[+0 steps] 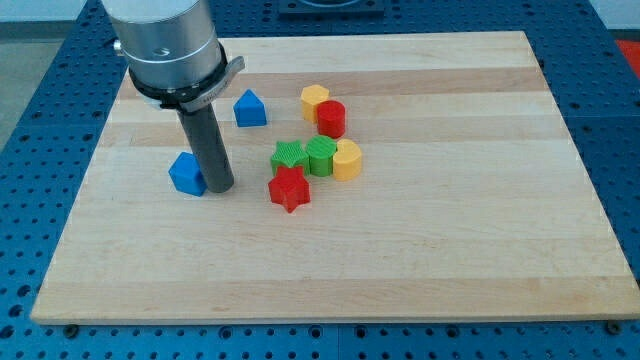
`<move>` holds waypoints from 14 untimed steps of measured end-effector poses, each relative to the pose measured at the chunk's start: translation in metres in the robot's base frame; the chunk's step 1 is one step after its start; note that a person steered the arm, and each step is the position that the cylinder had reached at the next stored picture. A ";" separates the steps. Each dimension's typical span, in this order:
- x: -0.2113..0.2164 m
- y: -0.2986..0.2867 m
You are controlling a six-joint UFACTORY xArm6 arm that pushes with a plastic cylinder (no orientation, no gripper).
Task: Slide the blue cube up a bit
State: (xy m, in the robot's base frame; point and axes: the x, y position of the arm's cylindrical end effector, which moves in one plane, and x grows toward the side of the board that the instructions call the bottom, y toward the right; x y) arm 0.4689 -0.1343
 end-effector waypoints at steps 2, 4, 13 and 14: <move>0.005 0.005; 0.013 0.005; -0.007 -0.026; -0.012 -0.031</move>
State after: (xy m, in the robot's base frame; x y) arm 0.4569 -0.1653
